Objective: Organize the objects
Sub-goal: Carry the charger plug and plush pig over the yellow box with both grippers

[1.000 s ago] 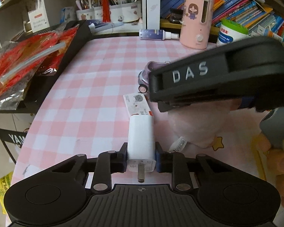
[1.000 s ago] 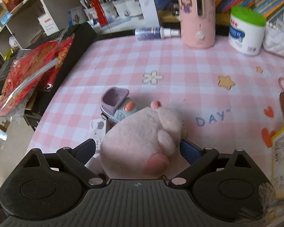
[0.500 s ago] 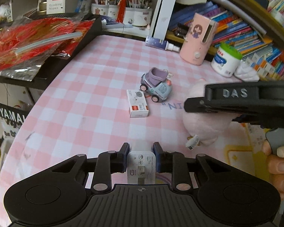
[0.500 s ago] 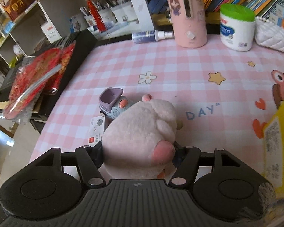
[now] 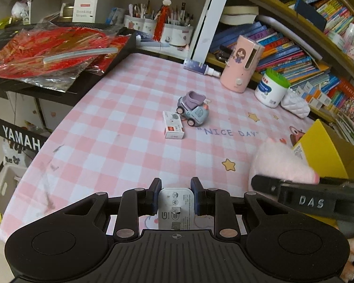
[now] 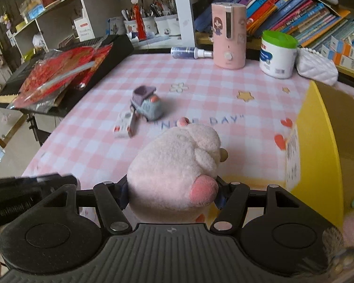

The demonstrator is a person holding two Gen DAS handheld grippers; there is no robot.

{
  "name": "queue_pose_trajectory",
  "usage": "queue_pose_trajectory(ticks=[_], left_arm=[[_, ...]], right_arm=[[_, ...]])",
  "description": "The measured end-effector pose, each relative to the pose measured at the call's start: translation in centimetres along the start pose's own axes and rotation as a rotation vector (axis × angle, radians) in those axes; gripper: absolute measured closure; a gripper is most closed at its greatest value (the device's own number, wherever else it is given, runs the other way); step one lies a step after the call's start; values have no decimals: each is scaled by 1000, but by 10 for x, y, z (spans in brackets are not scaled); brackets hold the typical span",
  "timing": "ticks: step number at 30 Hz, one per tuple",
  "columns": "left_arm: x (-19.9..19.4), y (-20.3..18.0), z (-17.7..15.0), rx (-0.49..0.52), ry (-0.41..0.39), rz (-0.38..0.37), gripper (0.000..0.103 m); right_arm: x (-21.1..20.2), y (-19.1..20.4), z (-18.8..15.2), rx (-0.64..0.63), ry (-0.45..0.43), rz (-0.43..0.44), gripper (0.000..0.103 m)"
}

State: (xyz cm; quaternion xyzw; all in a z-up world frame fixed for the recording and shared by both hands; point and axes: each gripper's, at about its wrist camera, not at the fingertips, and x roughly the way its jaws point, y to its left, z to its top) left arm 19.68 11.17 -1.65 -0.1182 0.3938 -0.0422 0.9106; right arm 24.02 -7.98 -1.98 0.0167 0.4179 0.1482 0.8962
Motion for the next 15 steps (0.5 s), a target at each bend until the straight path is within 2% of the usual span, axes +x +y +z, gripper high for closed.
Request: queue_pose_trajectory(ticks=[15], left_arm=[[-47,-5,-32,13,-33,-51,78]], right_arm=[[-42,20,-36,-44,-33,-19,41]])
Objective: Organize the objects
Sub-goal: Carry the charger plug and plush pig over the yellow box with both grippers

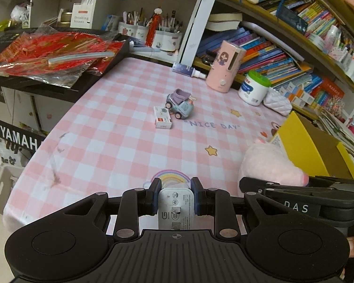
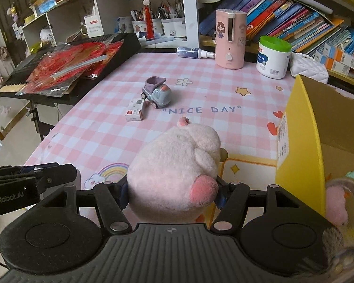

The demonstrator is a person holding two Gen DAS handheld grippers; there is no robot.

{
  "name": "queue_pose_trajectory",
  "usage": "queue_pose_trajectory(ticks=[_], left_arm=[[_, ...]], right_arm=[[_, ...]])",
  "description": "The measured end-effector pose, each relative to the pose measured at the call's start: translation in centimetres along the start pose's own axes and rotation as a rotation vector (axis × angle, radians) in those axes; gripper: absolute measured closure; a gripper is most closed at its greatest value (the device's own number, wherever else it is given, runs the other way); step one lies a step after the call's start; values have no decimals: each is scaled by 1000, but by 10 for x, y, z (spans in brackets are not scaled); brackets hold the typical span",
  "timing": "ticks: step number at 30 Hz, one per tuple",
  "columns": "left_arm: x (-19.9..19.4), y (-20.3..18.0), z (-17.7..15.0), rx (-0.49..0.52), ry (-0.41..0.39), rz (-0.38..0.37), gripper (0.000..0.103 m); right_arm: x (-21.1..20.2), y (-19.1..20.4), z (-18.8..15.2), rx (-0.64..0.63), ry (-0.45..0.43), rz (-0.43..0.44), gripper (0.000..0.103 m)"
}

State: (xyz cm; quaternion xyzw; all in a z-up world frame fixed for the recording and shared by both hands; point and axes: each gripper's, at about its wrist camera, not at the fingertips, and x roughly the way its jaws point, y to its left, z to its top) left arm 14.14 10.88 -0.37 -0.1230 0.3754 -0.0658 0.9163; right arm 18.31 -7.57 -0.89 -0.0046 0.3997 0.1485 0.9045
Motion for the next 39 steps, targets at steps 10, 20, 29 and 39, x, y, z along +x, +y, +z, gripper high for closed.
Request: queue_pose_trajectory(ticks=[10,20,29,39], left_arm=[[-37,-1,-30,6,-7,-16,78],[-72,-6,-64,25,0,-32,78],[-89,-24,-95,92,39,-87,78],[-90,-56,-111,188,78,-182,78]], right_arm=[[-32,18,-36,2,8,9,41],[-67,28,-76,41,16,6,41],[-97,20,-120,116,23,-30,41],[-127,-1,-153,223,20,-106,40]])
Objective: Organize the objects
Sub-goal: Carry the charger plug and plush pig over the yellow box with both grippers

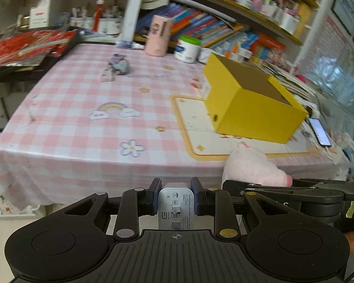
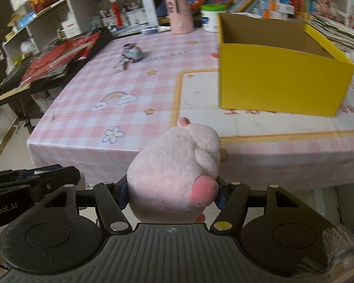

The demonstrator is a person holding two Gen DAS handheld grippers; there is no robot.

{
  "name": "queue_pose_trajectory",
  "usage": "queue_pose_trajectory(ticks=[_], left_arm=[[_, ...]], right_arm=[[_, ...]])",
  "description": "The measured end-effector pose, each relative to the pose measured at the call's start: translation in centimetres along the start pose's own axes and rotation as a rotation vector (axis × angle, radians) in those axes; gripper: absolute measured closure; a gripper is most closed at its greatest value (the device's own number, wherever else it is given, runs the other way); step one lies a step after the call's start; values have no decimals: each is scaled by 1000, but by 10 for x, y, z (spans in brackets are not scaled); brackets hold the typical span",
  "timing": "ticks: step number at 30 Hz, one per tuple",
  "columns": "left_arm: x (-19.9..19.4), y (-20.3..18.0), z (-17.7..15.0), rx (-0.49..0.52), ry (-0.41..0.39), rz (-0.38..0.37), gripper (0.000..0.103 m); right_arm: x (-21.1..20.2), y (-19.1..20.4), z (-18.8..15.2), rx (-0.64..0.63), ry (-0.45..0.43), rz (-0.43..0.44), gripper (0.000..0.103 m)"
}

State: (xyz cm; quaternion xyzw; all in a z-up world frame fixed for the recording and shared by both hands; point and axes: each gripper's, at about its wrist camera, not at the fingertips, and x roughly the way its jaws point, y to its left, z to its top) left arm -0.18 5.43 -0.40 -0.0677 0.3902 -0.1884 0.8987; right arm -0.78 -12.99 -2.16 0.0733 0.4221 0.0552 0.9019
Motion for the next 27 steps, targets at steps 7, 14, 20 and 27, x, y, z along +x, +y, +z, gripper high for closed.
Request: queue_pose_trajectory(ticks=[7,14,20,27], left_arm=[[13,-28,1,69,24,-87,78],[23,-49,4,126,43,-146,78],[31,-61,6,146,53,-175,78],[40,-73,9,163,67,-191,78]], right_arm=[[-16,-29,-12,79,-8,-82,40],[-31,-52,-18,141,-20,-143,40],[-37,-66,-21,169,-23,-173,40],[-39,-80,-23,196,-18,-191,40]])
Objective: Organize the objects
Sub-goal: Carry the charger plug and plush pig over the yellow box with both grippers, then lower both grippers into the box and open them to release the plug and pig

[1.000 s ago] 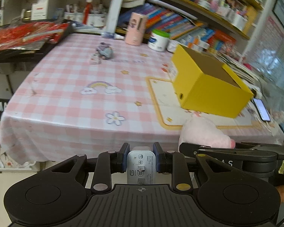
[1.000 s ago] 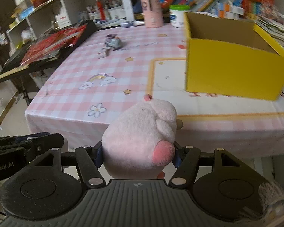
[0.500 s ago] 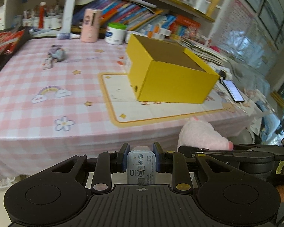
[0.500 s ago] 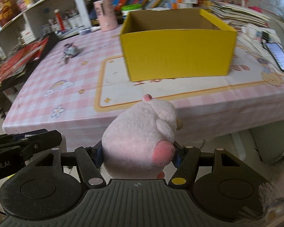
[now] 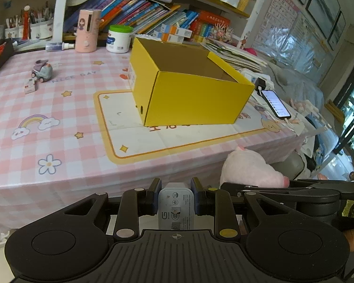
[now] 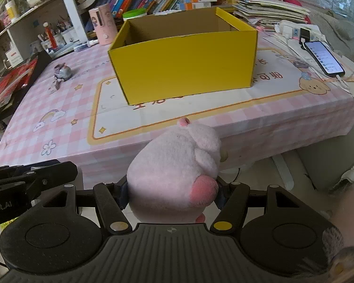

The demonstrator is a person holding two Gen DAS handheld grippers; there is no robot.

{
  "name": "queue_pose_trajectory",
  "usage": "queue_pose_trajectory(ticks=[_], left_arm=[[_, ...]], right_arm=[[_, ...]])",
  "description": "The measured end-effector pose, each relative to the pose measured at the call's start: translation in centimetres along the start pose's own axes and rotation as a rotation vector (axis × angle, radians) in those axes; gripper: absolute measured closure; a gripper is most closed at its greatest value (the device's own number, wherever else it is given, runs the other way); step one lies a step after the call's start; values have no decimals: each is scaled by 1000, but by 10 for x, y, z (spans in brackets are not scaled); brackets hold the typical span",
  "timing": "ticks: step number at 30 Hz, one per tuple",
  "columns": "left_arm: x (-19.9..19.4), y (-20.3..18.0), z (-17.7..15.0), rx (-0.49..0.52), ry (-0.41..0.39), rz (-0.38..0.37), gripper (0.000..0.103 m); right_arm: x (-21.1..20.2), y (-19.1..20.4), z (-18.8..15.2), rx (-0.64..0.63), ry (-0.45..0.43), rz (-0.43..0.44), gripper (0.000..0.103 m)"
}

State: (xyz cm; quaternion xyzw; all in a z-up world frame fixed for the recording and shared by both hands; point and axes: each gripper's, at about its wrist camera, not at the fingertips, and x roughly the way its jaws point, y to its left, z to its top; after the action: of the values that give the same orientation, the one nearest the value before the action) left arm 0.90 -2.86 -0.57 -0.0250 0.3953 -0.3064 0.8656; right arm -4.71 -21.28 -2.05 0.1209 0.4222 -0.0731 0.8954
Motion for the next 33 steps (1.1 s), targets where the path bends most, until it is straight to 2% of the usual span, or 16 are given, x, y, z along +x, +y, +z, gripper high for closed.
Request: queue_pose_trajectory(ticks=[12,17,26,33], left_arm=[[19,-14,24,17,-13,-21,78],[27,-19,43,24,-44,-27,78],[37,-34,97,71,-155,-36,78],[61,-40,132,71,-194,-22,78]], right_arm=[[4,-21,18,22,-19,-17,41],[2,-31,35,31,-61,-33,41],[-13,-49,92,0,-227,-38,41],[-2,-60,144,-57,-293,-16,41]])
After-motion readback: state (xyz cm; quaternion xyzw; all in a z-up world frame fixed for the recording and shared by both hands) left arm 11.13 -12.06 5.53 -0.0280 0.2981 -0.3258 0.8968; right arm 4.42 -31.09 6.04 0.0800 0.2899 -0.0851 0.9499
